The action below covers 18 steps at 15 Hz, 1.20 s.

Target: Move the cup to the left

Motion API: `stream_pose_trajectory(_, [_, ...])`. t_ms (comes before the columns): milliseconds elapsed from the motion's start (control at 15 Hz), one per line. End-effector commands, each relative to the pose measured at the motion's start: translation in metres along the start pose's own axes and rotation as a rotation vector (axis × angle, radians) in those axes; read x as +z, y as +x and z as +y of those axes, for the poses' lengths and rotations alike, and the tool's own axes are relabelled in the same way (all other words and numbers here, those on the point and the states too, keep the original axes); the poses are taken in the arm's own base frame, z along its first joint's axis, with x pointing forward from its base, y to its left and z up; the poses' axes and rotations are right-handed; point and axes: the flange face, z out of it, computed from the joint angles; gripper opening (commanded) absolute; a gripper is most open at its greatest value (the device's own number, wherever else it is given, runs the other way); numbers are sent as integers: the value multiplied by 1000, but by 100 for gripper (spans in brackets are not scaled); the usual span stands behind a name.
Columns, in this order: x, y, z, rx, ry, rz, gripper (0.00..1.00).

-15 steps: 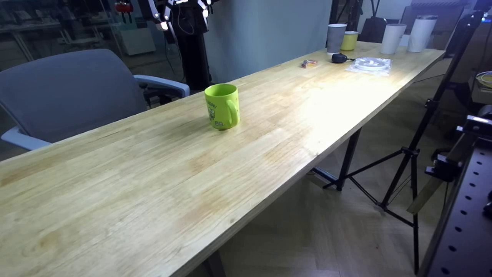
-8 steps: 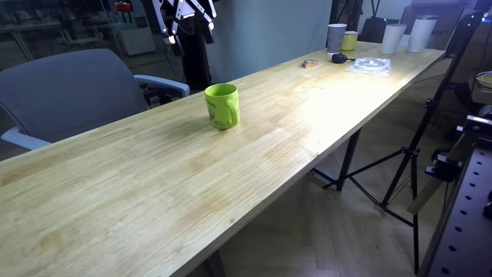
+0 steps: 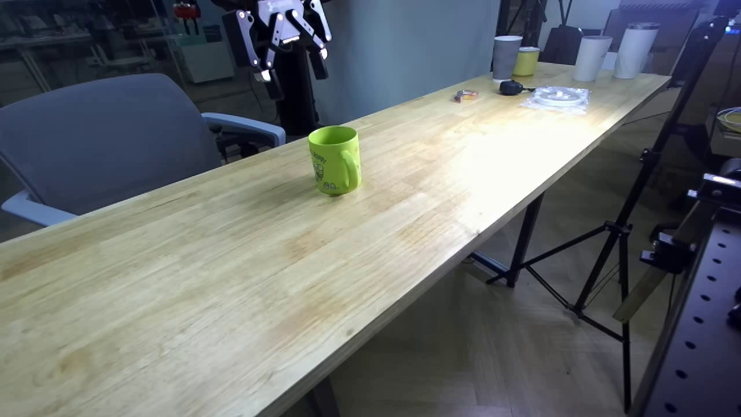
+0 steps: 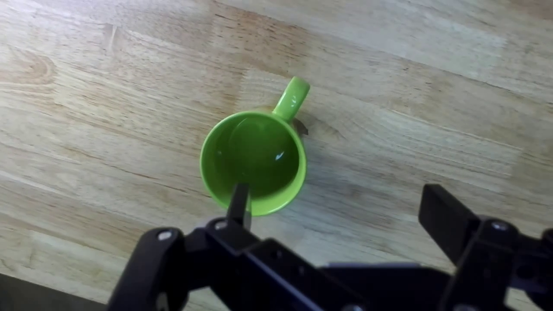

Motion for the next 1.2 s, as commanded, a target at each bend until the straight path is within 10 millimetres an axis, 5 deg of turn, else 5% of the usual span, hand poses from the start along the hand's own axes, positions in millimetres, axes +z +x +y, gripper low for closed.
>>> stream_pose_trajectory(0, [10, 1, -4, 36, 5, -7, 100])
stream_pose_trajectory(867, [15, -1, -2, 5, 12, -19, 100])
stream_pose_trajectory(1133, [32, 1, -3, 4, 35, -23, 100])
